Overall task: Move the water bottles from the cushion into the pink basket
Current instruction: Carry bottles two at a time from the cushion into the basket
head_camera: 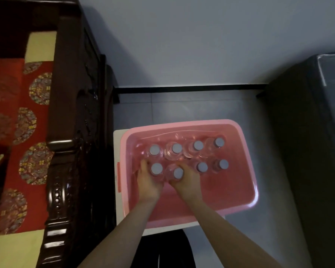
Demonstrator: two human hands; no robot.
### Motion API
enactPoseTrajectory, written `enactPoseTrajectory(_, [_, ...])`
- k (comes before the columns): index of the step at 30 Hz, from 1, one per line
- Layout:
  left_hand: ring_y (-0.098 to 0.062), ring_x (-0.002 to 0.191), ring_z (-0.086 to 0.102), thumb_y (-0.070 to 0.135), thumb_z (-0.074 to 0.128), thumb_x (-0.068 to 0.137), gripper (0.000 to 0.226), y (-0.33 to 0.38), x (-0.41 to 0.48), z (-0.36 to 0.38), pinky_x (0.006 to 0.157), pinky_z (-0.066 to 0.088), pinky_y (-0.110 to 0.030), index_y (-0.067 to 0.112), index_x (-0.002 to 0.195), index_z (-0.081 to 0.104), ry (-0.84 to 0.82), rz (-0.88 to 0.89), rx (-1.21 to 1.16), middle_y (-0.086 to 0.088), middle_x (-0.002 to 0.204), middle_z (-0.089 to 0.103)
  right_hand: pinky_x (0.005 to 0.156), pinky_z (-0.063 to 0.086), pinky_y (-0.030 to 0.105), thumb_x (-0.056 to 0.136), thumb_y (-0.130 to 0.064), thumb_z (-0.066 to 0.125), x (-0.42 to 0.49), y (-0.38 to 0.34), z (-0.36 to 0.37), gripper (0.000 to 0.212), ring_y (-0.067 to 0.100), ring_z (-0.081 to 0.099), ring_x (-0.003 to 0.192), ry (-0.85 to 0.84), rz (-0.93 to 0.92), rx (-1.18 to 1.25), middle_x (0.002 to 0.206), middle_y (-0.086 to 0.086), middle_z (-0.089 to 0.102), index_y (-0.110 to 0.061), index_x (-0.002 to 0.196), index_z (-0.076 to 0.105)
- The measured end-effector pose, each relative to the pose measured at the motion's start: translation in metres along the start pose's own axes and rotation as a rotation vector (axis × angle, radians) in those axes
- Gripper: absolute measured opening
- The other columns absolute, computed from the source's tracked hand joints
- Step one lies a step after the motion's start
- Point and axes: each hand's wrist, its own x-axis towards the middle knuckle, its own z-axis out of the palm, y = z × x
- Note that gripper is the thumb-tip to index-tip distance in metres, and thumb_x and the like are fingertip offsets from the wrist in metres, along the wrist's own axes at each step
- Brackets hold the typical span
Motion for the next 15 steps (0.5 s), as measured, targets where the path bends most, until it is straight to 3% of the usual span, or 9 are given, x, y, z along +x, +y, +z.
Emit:
enactPoseTrajectory(4, [-0.038,0.099,0.057,0.0,0.076,0.061,0.072,-0.008,0.004,0.009,0.083,0.046,-0.036,0.017,0.121,0.042,0.012,-0.043,0.073,-0.014,0.121,0.044,0.072,0.053,0.033,0.065,-0.009,0.07,0.012,0.008,0.008,0.028,0.013,0.066,0.08,-0.035,-0.031,-0.009,0.087,-0.007,0.072,-0.023,0.089,0.068])
enactPoseTrajectory(10, [-0.041,0.095,0.059,-0.004,0.071,0.064,0.068,-0.009,0.008,0.009,0.083,0.048,-0.038,0.016,0.12,0.037,-0.056,-0.055,0.099,-0.014,0.12,0.039,0.073,0.052,0.038,0.069,-0.013,0.067,0.011,0.006,-0.003,0.04,0.025,0.063,0.096,-0.063,-0.071,-0.138,0.109,-0.001,0.066,-0.023,0.107,0.064])
enactPoseTrajectory(12, [-0.04,0.099,0.056,0.0,0.073,0.065,0.066,-0.009,0.007,0.006,0.086,0.047,-0.038,0.017,0.117,0.036,-0.072,-0.046,0.118,-0.015,0.119,0.041,0.069,0.052,0.037,0.073,-0.018,0.066,0.008,0.002,-0.011,0.04,0.024,0.061,0.098,-0.044,-0.104,-0.227,0.114,-0.002,0.063,-0.025,0.112,0.063])
enactPoseTrajectory(15, [-0.026,0.094,0.049,0.003,0.075,0.066,0.057,-0.003,0.005,-0.003,0.082,0.038,-0.027,0.016,0.112,0.044,-0.091,0.039,0.133,-0.007,0.109,0.044,0.063,0.052,0.039,0.073,-0.017,0.063,0.007,-0.001,-0.021,0.035,0.023,0.06,0.089,-0.051,-0.211,-0.236,0.105,-0.003,0.064,-0.026,0.107,0.065])
